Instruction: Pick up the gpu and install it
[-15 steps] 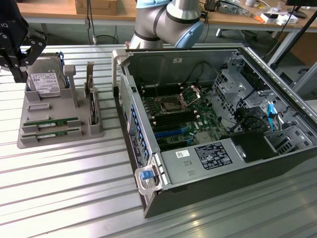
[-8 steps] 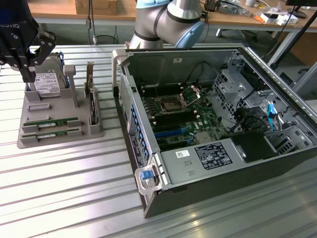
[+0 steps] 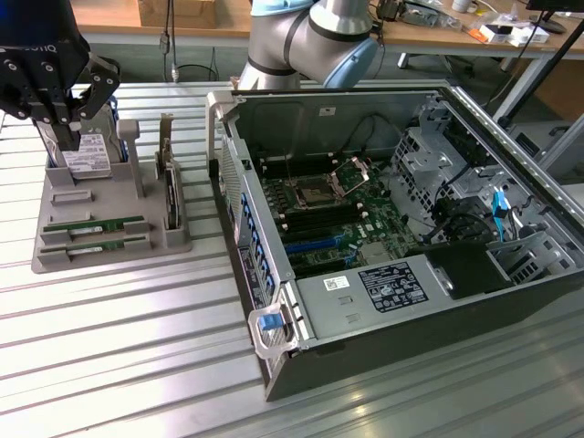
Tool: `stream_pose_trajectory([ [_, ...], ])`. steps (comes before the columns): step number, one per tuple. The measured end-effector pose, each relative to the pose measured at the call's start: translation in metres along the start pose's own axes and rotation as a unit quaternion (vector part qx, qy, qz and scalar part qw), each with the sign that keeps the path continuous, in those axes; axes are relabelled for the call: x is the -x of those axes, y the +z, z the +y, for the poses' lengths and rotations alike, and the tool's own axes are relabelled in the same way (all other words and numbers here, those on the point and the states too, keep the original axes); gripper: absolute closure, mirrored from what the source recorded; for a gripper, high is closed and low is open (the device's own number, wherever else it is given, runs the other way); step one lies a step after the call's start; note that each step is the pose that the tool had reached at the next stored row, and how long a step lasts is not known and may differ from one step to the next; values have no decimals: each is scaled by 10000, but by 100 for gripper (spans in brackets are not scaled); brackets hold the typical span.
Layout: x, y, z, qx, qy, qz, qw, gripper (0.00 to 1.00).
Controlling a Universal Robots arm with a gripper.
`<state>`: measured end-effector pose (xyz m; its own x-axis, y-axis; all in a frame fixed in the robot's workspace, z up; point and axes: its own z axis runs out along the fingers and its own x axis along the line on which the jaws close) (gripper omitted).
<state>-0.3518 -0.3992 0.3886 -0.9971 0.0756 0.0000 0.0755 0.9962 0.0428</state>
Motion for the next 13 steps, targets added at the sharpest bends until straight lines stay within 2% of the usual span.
stream_pose_trajectory([
  [9, 0, 0, 0, 0, -5, 0, 10000, 90],
  [13, 0, 0, 0, 0, -92, 4, 10000, 90],
])
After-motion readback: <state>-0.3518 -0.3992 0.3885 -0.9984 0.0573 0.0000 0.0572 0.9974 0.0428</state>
